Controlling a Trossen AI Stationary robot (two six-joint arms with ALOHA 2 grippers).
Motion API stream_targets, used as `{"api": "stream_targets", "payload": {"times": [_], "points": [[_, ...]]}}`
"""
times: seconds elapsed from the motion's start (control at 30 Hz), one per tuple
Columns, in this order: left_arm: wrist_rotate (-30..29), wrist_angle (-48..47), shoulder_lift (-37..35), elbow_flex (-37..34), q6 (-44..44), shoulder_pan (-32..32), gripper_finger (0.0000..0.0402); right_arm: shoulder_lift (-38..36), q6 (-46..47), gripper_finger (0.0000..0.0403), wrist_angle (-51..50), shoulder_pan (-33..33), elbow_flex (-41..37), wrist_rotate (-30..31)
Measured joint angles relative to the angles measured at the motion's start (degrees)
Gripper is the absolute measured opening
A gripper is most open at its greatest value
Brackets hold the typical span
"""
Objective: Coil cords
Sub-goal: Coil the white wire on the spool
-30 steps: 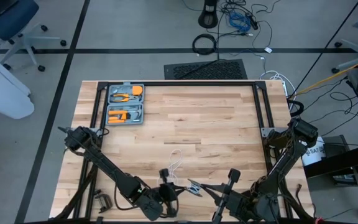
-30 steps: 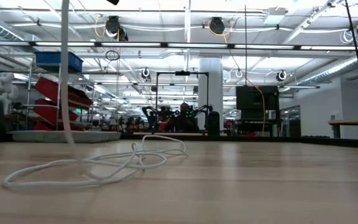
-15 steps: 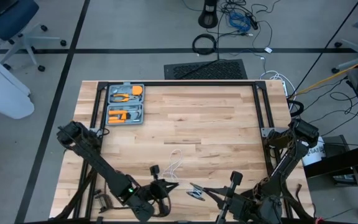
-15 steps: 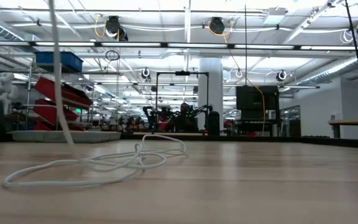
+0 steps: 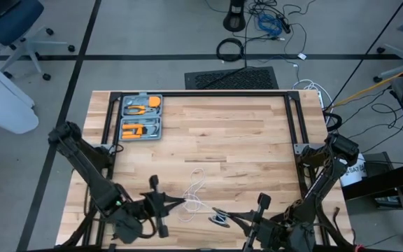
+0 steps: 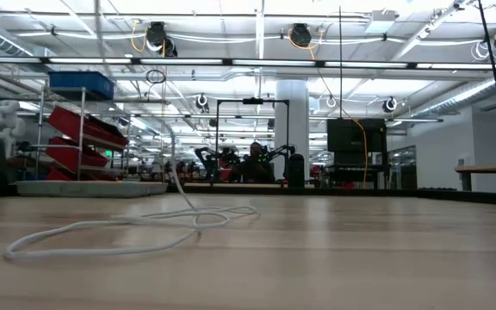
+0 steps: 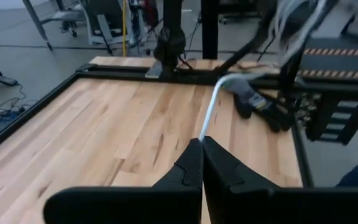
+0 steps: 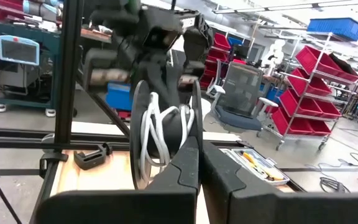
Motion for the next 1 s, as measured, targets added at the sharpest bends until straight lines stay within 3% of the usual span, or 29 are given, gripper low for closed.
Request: {"api": "stream_targets", "payload": {"times": [0.33, 0.77, 1.0], "points": [[2.26, 7.91, -1.92, 0.0, 5.95, -2.07, 0.0001, 0.0, -0.35, 0.0, -4.5, -2.51, 0.02, -1.34], [3.54, 12.66, -1.84, 0.0, 6.62, -1.84, 0.0001, 0.03, 8.72, 0.0, -13.08, -8.08, 0.02, -6.07], [3.56, 21.23, 1.24, 0.0, 10.76, -0.4, 0.0001, 0.04, 15.63, 0.0, -16.45, -10.51, 0.02, -7.01]]}}
